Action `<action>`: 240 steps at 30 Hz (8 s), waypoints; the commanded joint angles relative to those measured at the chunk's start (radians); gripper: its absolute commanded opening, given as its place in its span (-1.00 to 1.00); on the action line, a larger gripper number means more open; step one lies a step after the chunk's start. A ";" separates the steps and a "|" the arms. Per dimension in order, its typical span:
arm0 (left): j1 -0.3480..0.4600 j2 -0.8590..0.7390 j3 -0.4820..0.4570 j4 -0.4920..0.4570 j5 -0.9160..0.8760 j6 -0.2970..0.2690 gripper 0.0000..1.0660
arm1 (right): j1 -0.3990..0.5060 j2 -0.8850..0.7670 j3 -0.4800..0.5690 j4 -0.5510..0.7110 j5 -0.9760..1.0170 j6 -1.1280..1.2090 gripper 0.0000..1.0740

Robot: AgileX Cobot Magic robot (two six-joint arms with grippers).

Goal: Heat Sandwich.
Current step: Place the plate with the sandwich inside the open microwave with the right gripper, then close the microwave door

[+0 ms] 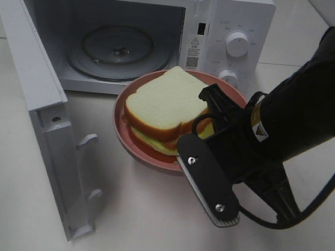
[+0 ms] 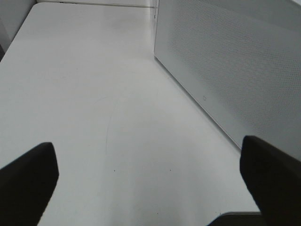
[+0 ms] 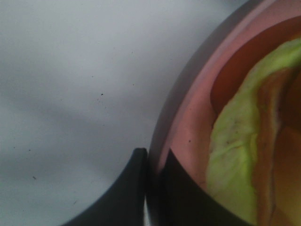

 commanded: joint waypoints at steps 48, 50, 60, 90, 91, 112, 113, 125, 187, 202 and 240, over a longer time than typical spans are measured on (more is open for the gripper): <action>0.004 -0.022 0.000 -0.009 -0.010 -0.002 0.83 | -0.129 0.224 -0.248 0.359 -0.142 -0.548 -1.00; 0.004 -0.022 0.000 -0.009 -0.010 -0.002 0.83 | -0.129 0.243 -0.273 0.359 -0.142 -0.548 -1.00; 0.004 -0.022 0.000 -0.009 -0.010 -0.002 0.83 | -0.147 0.358 -0.409 0.361 -0.093 -0.547 -1.00; 0.004 -0.022 0.000 -0.009 -0.010 -0.002 0.83 | -0.146 0.643 -0.875 0.272 0.067 -0.297 -0.99; 0.004 -0.022 0.000 -0.009 -0.010 -0.002 0.83 | -0.146 0.665 -0.903 0.245 0.079 -0.269 -0.99; 0.004 -0.022 0.000 -0.009 -0.010 -0.002 0.83 | -0.137 0.895 -1.274 0.176 0.144 -0.089 -0.99; 0.004 -0.022 0.000 -0.009 -0.010 -0.002 0.83 | -0.137 0.895 -1.274 0.176 0.144 -0.089 -0.99; 0.004 -0.022 0.000 -0.009 -0.010 -0.002 0.83 | -0.140 0.996 -1.410 0.173 0.151 -0.013 -0.97; 0.004 -0.022 0.000 -0.009 -0.010 -0.002 0.83 | -0.151 0.496 -0.595 0.176 -0.233 0.168 0.34; 0.004 -0.022 0.000 -0.009 -0.010 -0.002 0.83 | -0.151 0.202 -0.194 0.177 -0.333 0.261 0.34; 0.004 -0.022 0.000 -0.009 -0.010 -0.003 0.83 | -0.149 -0.413 0.046 0.185 0.320 1.265 0.45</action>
